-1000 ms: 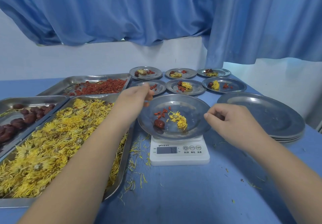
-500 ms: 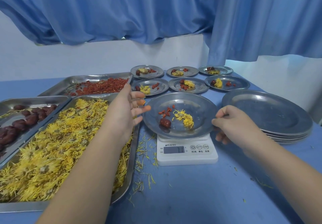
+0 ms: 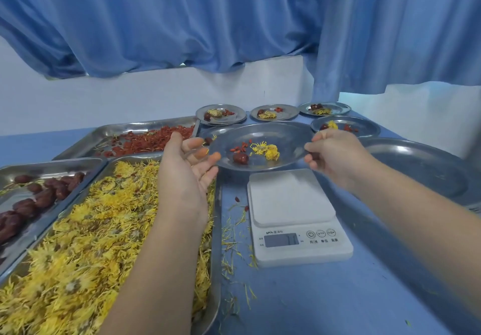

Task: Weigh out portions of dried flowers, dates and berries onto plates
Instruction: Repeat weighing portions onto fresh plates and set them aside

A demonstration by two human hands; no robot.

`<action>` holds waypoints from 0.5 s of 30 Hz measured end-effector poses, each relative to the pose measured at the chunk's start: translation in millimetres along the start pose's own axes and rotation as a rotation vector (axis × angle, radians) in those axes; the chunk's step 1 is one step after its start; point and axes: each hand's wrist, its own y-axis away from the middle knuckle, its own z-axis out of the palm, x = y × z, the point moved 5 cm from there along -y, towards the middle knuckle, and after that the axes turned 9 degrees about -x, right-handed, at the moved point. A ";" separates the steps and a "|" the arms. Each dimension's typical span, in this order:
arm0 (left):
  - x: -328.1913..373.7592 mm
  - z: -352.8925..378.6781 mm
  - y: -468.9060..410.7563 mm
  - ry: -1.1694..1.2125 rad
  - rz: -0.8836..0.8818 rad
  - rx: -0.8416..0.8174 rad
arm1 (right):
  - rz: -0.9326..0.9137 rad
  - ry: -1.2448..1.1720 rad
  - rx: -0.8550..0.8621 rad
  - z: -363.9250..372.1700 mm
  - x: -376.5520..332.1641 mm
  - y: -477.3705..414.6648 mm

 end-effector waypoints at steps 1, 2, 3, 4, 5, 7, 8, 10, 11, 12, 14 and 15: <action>0.1 -1.2 -0.3 0.021 -0.011 0.000 | 0.012 -0.008 0.005 7.8 -2.5 -10.7; -0.4 -2.5 -0.9 0.048 -0.026 -0.002 | 0.028 -0.018 0.012 16.2 -4.3 -21.5; -1.3 -4.0 -1.5 0.079 -0.044 -0.005 | 0.044 -0.025 0.025 24.8 -4.6 -31.6; -2.2 -5.5 -2.3 0.110 -0.063 -0.009 | 0.058 -0.032 0.036 34.4 -4.6 -42.1; -3.2 -6.8 -3.0 0.141 -0.082 -0.013 | 0.070 -0.042 0.045 43.1 -3.4 -52.1; -5.3 -9.0 -4.7 0.205 -0.112 -0.015 | 0.106 -0.061 0.059 61.1 0.9 -71.8; -6.0 -9.6 -5.4 0.234 -0.122 -0.016 | 0.129 -0.068 0.068 68.8 4.2 -80.7; -7.2 -10.4 -6.6 0.282 -0.136 -0.014 | 0.175 -0.109 0.106 81.3 13.0 -98.8; -7.9 -10.9 -7.3 0.302 -0.143 -0.012 | 0.197 -0.126 0.133 85.6 18.0 -107.2; -8.6 -11.6 -8.1 0.318 -0.150 -0.010 | 0.214 -0.125 0.155 90.5 22.7 -114.3; -9.2 -12.3 -9.8 0.339 -0.159 -0.006 | 0.246 -0.124 0.183 97.8 30.2 -127.2; -9.2 -13.3 -10.7 0.347 -0.162 0.001 | 0.272 -0.158 0.194 100.3 34.9 -132.4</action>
